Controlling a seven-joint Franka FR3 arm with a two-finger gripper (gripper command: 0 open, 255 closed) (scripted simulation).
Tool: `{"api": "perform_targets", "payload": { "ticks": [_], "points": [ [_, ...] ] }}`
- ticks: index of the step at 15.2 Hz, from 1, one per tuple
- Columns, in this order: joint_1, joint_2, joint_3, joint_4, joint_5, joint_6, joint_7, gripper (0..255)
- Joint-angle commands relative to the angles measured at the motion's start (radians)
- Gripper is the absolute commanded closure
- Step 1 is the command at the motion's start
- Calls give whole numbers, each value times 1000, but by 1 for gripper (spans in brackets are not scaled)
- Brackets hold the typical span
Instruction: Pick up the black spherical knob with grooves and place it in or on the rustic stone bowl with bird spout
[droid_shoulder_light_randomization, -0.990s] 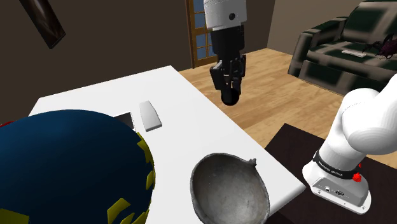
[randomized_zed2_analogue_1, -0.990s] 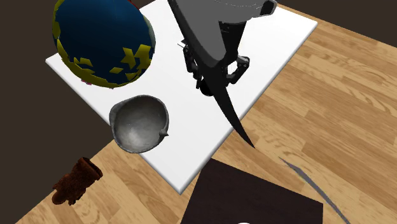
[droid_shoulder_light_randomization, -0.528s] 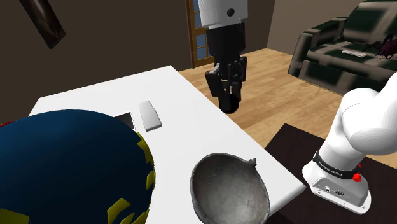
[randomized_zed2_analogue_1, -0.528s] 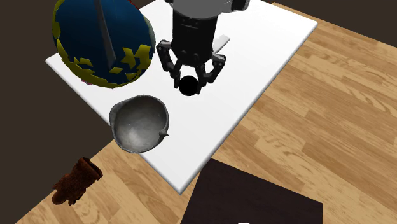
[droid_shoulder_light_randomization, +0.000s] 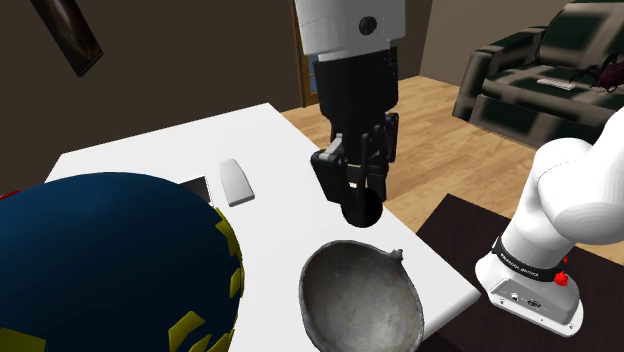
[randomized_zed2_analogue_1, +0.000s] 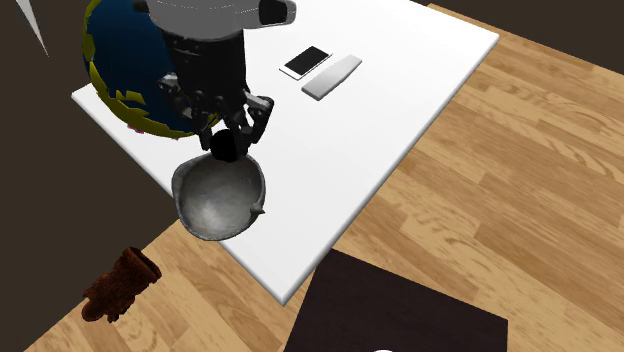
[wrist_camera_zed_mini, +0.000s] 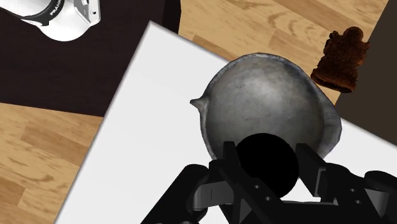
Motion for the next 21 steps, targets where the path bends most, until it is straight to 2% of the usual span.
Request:
{"api": "perform_targets", "payload": {
  "ticks": [1, 2, 16, 21],
  "points": [
    [11, 37, 48, 34, 0, 18, 63, 255],
    [18, 58, 75, 55, -3, 25, 98, 255],
    [29, 35, 94, -148, 20, 204, 53, 255],
    [29, 35, 96, -157, 21, 214, 51, 255]
  ]
}}
